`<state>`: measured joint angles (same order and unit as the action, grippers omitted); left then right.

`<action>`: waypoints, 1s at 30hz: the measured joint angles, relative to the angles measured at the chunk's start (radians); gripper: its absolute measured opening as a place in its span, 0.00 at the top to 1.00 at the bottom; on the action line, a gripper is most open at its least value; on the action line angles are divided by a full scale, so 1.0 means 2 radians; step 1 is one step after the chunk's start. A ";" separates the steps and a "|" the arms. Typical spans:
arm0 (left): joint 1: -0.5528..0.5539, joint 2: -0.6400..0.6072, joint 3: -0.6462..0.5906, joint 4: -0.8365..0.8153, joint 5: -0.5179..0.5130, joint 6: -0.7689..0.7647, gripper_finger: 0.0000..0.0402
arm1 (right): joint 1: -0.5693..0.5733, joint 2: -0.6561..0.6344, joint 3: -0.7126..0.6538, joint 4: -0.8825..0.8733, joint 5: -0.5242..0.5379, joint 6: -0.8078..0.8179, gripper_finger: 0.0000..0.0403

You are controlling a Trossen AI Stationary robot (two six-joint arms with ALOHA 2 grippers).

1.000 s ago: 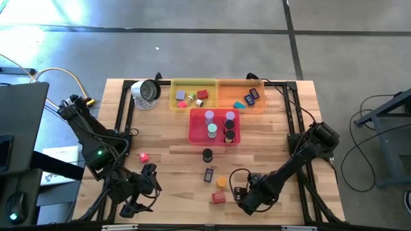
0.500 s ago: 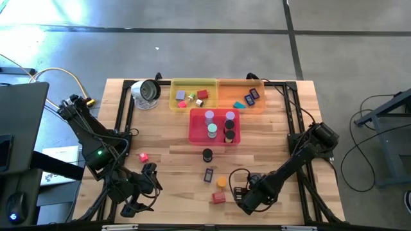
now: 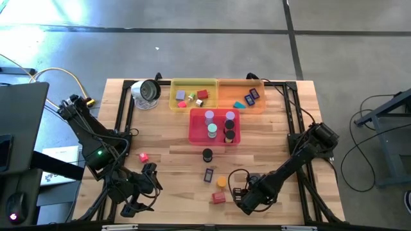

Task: Pick & Place Office items
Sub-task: Put the pink and white charger adapter into the yellow bin

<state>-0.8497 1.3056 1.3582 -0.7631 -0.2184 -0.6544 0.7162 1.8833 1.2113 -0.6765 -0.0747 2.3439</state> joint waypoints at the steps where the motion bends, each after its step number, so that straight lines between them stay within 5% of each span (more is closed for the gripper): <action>1: 0.000 0.000 0.000 0.000 0.000 0.000 0.11 | -0.001 0.004 0.001 0.003 -0.011 0.000 0.66; 5: 0.000 0.000 0.000 0.000 0.000 0.000 0.11 | -0.002 0.028 0.002 0.026 -0.043 -0.014 0.65; 19: 0.000 0.000 0.000 0.000 0.000 0.002 0.11 | -0.005 0.030 0.004 0.028 -0.023 -0.088 0.70; 30: 0.000 0.000 0.000 0.023 0.000 -0.021 0.11 | -0.008 -0.060 0.034 0.044 0.190 -0.174 0.70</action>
<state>-0.8493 1.3056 1.3582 -0.7163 -0.2180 -0.6974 0.7007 1.7632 1.2785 -0.5881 0.3054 1.9952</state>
